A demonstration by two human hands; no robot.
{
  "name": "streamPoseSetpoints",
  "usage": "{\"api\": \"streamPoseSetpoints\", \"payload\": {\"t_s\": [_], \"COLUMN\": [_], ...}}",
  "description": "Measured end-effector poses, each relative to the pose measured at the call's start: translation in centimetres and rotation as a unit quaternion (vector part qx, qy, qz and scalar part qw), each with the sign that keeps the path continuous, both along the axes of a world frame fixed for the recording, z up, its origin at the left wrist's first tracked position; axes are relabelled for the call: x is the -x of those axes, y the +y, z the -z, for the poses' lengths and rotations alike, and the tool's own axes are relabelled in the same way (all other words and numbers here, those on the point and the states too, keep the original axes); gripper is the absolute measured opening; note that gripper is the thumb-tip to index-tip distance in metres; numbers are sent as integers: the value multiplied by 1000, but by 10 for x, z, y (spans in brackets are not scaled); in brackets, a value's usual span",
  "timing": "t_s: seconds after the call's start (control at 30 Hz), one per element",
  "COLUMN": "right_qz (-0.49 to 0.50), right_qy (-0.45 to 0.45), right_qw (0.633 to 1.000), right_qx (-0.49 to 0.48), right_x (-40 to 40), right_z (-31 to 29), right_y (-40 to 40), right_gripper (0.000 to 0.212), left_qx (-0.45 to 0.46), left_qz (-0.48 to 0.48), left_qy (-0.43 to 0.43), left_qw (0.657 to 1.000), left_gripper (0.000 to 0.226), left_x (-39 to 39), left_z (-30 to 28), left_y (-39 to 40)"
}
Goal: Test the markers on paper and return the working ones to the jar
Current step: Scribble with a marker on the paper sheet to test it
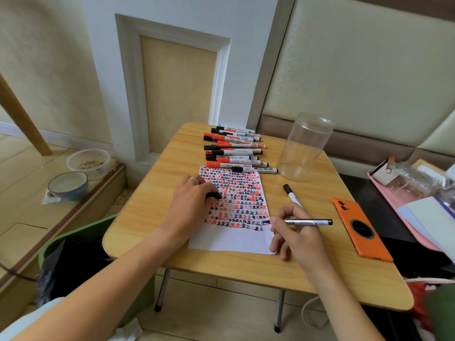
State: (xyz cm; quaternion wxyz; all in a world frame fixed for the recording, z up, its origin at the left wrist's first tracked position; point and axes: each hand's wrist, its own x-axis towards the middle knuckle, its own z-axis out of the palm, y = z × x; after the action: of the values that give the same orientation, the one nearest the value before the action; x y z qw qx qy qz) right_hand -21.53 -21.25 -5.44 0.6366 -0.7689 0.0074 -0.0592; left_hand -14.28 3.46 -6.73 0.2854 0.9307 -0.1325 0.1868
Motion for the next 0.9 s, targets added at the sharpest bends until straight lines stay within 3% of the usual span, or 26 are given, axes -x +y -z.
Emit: {"api": "streamPoseSetpoints", "payload": {"t_s": [0.13, 0.23, 0.57, 0.83, 0.9], "right_qz": [-36, -50, -48, -79, -91], "right_qy": [-36, -47, -58, -55, -57], "right_qw": [999, 998, 997, 995, 994], "right_qx": [-16, -13, -18, 0, -26], "right_x": [3, 3, 1, 0, 2], "right_z": [-4, -2, 2, 2, 1], "right_y": [2, 2, 0, -3, -5], "right_gripper": [11, 12, 13, 11, 27], "left_qx": [33, 33, 57, 87, 95], "left_qz": [139, 183, 197, 270, 270], "left_qy": [18, 9, 0, 4, 13], "left_qw": [990, 983, 979, 959, 958], "left_gripper": [22, 22, 22, 18, 18], "left_x": [12, 19, 23, 33, 33], "left_z": [-7, -1, 3, -1, -2], "left_y": [-11, -25, -39, -49, -48]}}
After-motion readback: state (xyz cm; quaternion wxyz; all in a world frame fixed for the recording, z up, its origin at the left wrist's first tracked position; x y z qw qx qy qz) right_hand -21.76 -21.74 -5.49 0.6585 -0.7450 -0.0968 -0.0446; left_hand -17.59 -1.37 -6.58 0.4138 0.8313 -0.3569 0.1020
